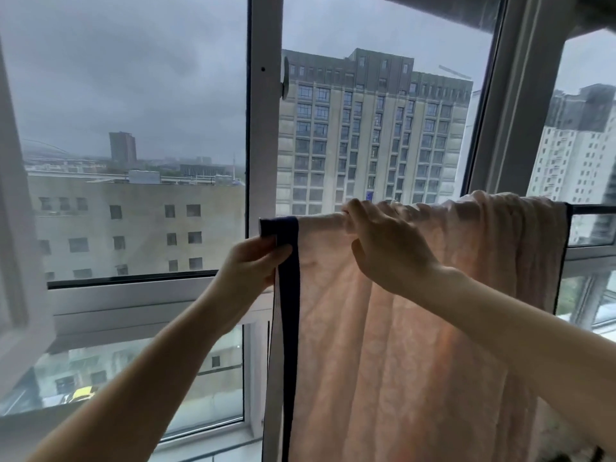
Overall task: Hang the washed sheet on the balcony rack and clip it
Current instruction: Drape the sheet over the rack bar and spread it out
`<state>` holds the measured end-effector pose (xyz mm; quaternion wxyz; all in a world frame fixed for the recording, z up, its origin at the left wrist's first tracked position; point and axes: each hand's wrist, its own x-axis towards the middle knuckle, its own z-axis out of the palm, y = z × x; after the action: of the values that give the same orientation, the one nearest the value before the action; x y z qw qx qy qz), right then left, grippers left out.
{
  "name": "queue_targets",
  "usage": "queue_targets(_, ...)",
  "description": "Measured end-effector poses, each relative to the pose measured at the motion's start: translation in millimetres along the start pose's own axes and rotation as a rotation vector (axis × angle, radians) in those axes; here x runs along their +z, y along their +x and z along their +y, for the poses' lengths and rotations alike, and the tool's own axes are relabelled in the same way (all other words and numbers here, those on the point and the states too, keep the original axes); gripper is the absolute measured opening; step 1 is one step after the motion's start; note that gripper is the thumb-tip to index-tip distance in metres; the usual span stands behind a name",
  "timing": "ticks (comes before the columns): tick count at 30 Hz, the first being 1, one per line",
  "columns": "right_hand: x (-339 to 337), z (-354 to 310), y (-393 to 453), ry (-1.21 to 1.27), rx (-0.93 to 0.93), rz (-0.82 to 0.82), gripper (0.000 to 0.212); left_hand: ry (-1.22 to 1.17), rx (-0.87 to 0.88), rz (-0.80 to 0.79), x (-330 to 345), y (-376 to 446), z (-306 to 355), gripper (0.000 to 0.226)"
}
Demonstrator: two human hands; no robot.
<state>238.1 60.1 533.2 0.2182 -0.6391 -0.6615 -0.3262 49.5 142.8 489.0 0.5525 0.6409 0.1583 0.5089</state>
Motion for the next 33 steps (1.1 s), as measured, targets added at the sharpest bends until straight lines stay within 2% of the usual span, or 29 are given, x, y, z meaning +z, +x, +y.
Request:
queue_targets(6, -1, 56, -10, -0.143, 0.177, -0.005, 0.035, 0.071, 0.021, -0.053, 29, 4, -14, 0.019)
queue_targets(10, 9, 55, -24, -0.066, 0.214, 0.058, 0.055, 0.02, 0.015, -0.062, 24, -1, -21, 0.022)
queue_targets(13, 20, 26, -42, -0.001, 0.197, 0.124, 0.065, -0.057, -0.005, -0.086, 12, -12, -34, 0.049)
queue_targets(15, 31, 7, -57, -0.016, 0.144, 0.143, 0.061, -0.069, -0.028, -0.075, 5, -20, -44, 0.045)
queue_targets(18, 53, -19, -79, 0.025, 0.081, 0.109, 0.051, 0.034, -0.028, -0.057, 1, -35, -59, 0.02)
queue_targets(21, 75, -51, -98, 0.161, 0.051, 0.095, 0.039, 0.113, -0.032, -0.067, -5, -49, -77, 0.02)
queue_targets(23, 84, -74, -107, 0.337, 0.058, 0.053, 0.036, 0.144, -0.045, -0.069, -10, -59, -86, 0.022)
queue_targets(26, 97, -97, -119, 0.553, 0.174, -0.01, 0.04, 0.171, -0.081, -0.065, -17, -73, -100, 0.021)
queue_targets(33, 129, -116, -147, 0.726, 0.474, -0.115, 0.035, 0.189, -0.237, -0.085, -30, -93, -131, 0.022)
